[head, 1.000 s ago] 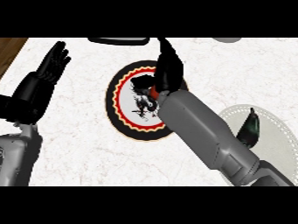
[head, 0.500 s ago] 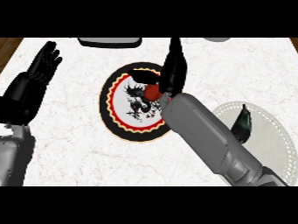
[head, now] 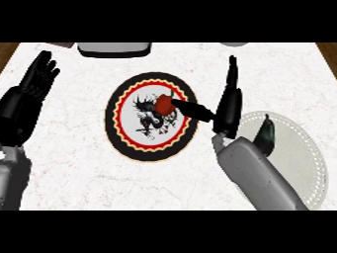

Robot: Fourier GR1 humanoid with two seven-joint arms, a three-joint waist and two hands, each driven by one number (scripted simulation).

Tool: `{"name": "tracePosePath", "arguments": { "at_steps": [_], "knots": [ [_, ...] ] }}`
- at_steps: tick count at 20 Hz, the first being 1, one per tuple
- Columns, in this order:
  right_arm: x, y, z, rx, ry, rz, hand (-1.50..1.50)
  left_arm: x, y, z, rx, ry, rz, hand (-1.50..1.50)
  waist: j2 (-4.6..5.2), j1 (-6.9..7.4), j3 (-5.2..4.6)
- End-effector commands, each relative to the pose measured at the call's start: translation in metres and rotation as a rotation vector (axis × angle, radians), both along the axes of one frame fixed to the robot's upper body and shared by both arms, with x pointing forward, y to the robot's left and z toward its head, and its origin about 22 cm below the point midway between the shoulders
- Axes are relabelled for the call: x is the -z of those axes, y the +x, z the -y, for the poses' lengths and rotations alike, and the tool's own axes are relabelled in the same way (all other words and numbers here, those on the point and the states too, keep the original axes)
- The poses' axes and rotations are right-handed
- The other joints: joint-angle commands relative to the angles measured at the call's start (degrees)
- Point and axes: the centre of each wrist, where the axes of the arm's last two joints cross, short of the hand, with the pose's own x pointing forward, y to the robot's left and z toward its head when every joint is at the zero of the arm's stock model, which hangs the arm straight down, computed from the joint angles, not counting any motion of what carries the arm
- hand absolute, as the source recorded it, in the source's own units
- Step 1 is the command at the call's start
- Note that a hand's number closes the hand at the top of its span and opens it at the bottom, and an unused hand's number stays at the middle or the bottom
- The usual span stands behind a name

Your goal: Pick the bell pepper from the placemat and place it in the plate

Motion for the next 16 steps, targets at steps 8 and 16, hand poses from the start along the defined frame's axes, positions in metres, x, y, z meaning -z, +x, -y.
{"name": "tracePosePath", "arguments": {
  "at_steps": [8,16],
  "knots": [
    [0.015,-0.08,0.101,-0.007,-0.062,-0.006,-1.5,0.004,-0.017,-0.002,0.001,0.003,-0.004,0.0,-0.05,-0.17,-0.02],
    [0.011,-0.098,0.15,0.021,-0.13,0.016,-1.5,-0.002,-0.014,-0.004,0.005,-0.005,0.0,0.0,0.05,0.12,-0.02]
  ]
}}
